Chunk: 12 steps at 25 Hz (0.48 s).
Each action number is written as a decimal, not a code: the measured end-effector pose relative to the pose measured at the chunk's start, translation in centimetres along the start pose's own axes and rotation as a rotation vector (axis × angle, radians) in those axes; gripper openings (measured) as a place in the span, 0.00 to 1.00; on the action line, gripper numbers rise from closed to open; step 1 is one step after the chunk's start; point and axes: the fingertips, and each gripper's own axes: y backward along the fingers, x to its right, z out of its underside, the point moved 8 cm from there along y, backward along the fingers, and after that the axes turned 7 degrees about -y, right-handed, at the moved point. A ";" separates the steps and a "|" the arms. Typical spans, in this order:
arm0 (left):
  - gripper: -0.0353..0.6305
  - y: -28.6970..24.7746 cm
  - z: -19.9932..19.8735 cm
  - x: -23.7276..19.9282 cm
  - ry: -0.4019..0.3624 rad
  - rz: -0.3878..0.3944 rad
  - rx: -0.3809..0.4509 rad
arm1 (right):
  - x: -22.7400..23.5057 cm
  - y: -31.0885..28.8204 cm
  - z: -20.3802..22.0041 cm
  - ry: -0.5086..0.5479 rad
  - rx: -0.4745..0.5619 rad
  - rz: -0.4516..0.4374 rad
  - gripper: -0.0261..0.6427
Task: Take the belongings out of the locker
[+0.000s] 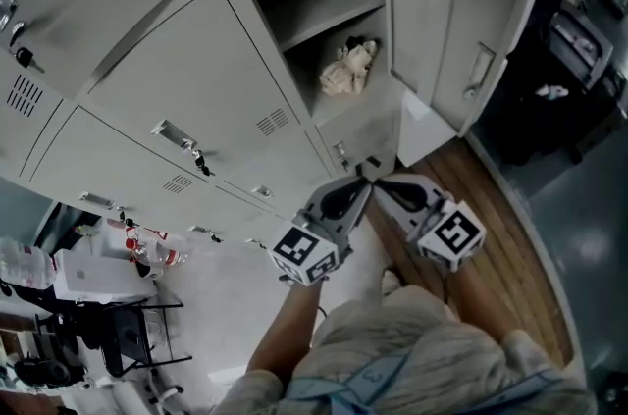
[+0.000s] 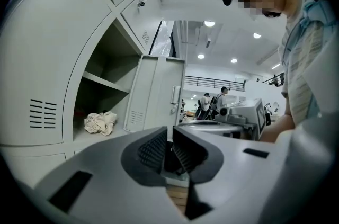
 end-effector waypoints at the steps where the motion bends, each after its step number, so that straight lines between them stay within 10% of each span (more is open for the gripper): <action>1: 0.09 -0.6 -0.1 -0.2 -0.009 -0.009 -0.008 | 0.7 0.0 0.0 0.000 0.001 0.000 0.04; 12: 0.23 -6.7 -0.6 -4.0 -0.080 -0.027 -0.138 | 7.0 0.1 0.0 -0.031 0.008 0.042 0.05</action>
